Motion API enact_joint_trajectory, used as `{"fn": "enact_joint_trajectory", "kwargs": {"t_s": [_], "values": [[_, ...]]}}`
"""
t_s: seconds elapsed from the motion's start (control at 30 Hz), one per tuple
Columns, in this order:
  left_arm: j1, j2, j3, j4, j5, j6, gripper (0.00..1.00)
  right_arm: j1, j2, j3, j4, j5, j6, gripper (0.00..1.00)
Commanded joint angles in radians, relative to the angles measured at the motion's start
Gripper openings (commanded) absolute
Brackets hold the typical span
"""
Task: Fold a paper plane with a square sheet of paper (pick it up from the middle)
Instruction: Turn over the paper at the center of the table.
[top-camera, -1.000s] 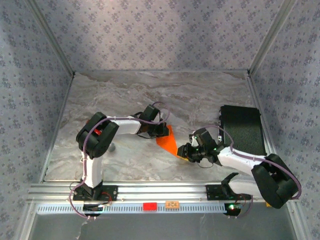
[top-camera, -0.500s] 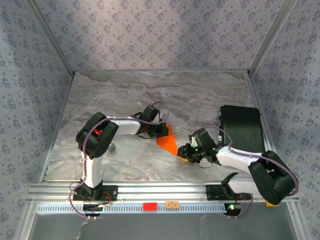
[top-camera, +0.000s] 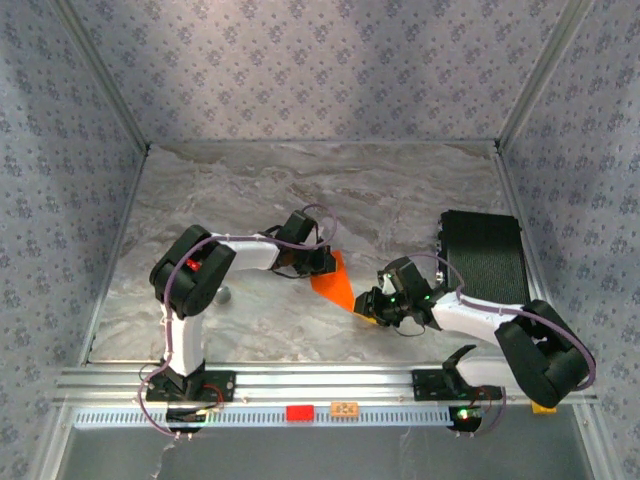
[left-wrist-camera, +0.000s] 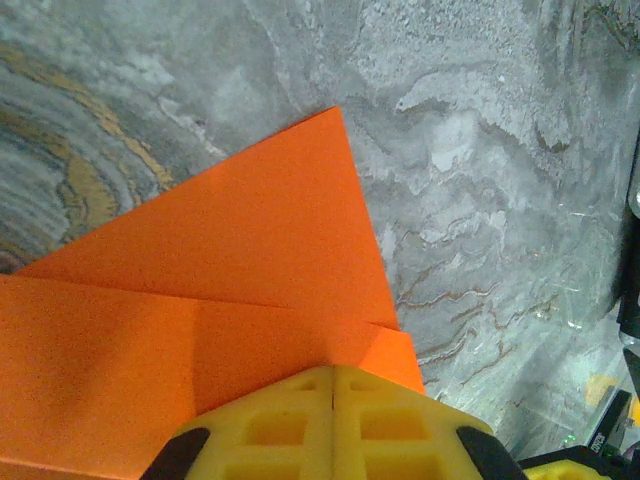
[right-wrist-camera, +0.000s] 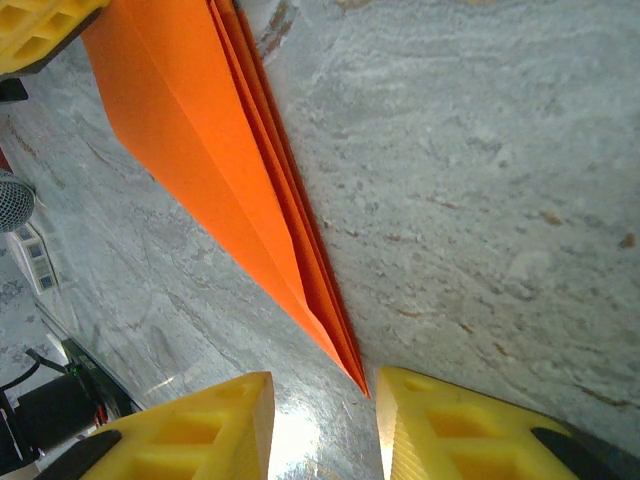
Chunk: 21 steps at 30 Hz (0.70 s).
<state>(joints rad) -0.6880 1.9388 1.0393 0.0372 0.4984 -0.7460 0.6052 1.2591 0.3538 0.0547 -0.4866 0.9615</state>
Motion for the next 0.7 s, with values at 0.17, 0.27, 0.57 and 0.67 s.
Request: {"fn": "enact_joint_trajectory", "kwargs": {"t_s": [0.17,0.27,0.57,0.67], "values": [[0.007,-0.020,-0.019,-0.030,-0.007,-0.003,0.05,0.010,-0.037,0.004,-0.037,-0.010,0.006,0.36],[0.007,-0.020,-0.018,-0.028,-0.004,-0.005,0.05,0.010,-0.036,0.006,-0.039,-0.013,0.006,0.37],[0.007,-0.018,-0.016,-0.025,-0.002,-0.009,0.05,0.011,-0.003,0.008,-0.013,-0.025,0.017,0.38],[0.008,-0.017,-0.016,-0.026,-0.003,-0.010,0.05,0.012,0.016,0.015,0.002,-0.040,0.019,0.38]]}}
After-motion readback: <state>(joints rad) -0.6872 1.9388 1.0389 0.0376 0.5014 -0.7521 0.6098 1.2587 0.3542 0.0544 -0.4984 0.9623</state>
